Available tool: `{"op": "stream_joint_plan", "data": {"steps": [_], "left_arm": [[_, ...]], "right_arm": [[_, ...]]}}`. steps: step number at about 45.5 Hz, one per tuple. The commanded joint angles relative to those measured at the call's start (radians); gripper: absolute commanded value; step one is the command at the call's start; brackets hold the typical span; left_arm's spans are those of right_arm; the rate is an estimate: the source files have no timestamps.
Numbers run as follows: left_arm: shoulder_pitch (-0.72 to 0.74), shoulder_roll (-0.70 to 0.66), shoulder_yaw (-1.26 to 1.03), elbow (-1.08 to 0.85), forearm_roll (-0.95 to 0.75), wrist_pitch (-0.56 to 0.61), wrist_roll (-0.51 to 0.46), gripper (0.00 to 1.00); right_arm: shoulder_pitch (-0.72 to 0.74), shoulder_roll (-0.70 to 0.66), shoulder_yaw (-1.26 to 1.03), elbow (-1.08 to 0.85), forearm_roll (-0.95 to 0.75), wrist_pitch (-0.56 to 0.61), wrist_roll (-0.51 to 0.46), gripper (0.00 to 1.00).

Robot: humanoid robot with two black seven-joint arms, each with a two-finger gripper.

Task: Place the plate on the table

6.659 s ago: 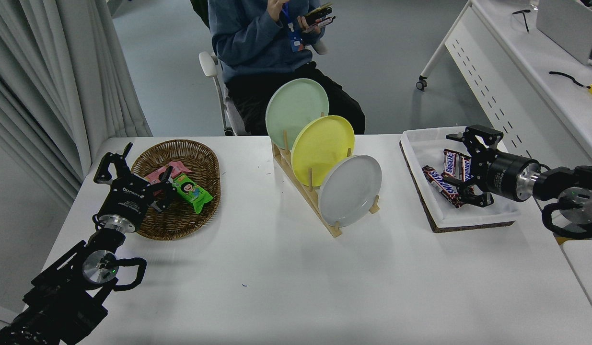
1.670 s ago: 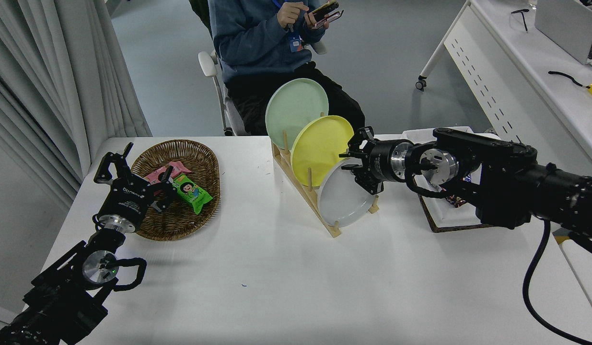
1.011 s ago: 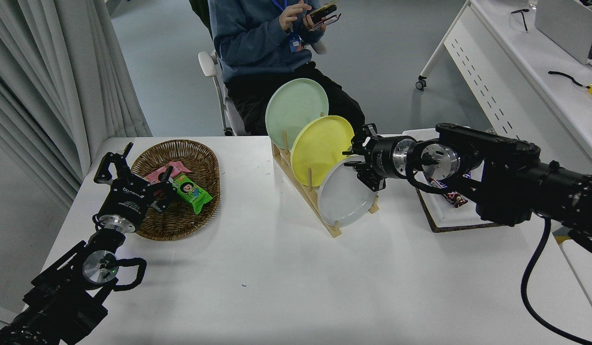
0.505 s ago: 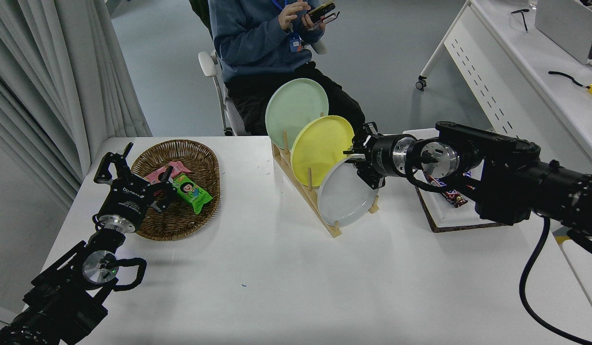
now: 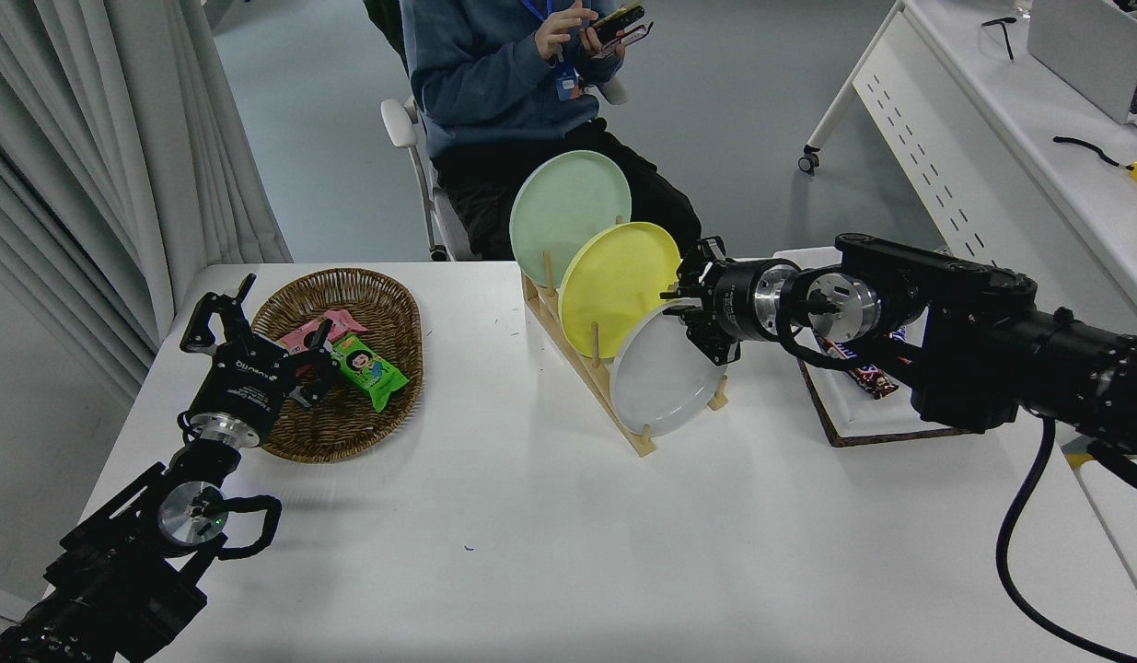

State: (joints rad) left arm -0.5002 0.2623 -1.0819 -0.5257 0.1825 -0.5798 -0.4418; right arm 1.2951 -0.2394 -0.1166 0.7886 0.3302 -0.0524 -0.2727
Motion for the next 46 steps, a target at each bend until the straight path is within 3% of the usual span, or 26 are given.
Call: {"op": "stream_joint_plan", "data": {"steps": [1,46], "left_arm": [[0.000,0.000,0.000,0.000,0.000,0.000,0.000,1.00],[0.000,0.000,0.000,0.001,0.000,0.000,0.000,1.00]], "right_arm": [[0.001,-0.001,0.000,0.001,0.000,-0.004,-0.010,0.15],[0.001,-0.006,0.020,0.001,-0.014,0.003,-0.026,0.02]]}}
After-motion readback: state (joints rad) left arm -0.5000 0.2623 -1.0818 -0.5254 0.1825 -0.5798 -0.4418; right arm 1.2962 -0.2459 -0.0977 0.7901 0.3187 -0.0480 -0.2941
